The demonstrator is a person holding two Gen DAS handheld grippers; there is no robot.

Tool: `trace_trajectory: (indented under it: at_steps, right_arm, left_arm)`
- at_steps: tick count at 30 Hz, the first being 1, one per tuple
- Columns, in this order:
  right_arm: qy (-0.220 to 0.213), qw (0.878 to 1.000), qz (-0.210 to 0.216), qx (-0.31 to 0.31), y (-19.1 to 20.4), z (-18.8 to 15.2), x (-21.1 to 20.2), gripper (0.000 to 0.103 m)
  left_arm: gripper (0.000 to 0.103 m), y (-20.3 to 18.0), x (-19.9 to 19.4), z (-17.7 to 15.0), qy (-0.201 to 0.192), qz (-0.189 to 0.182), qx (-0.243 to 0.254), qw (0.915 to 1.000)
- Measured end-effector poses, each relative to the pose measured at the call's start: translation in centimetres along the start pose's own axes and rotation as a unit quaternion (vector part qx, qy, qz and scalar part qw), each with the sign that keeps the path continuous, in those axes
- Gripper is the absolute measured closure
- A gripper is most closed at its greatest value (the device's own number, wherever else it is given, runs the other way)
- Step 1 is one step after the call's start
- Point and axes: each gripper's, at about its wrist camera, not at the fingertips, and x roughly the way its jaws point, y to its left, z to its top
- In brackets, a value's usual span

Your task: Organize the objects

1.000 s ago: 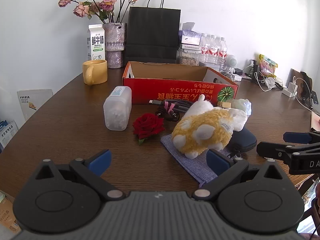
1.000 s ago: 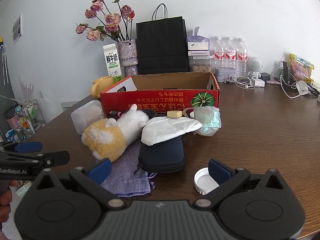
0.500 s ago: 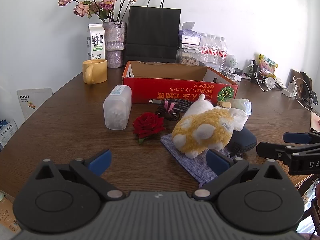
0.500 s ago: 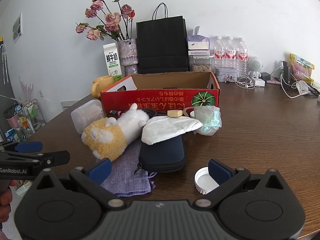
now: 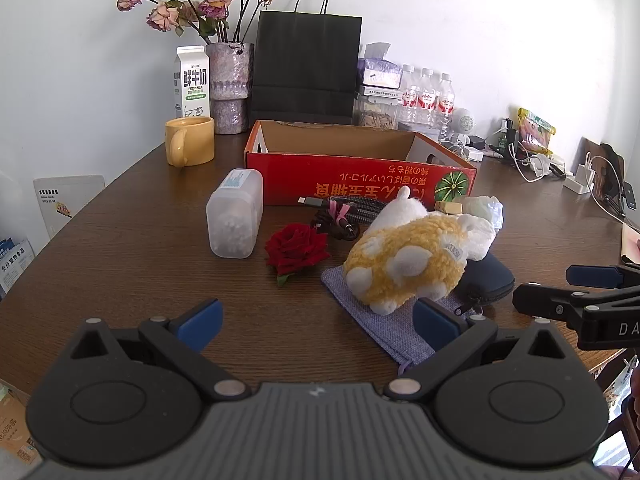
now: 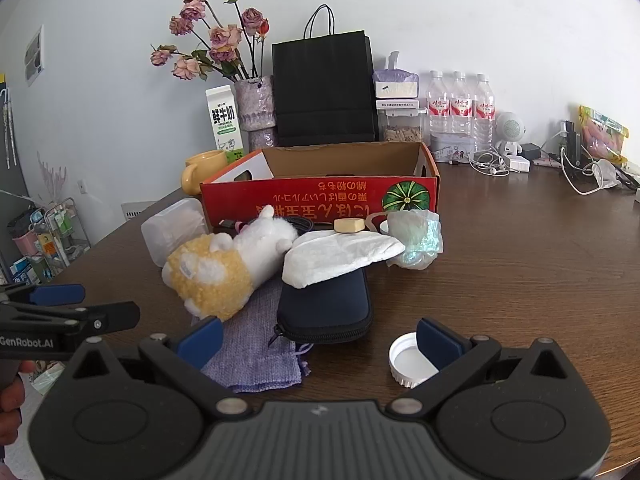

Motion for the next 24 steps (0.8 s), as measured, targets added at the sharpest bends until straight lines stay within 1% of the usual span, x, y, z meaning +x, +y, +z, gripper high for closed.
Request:
trace_trajectory:
  at_steps: [24]
  right_arm:
    - [0.001, 1.000, 0.000, -0.001, -0.01, 0.08, 0.06, 0.000]
  left_arm:
    - [0.000, -0.01, 0.20, -0.21, 0.001, -0.001, -0.001, 1.0000]
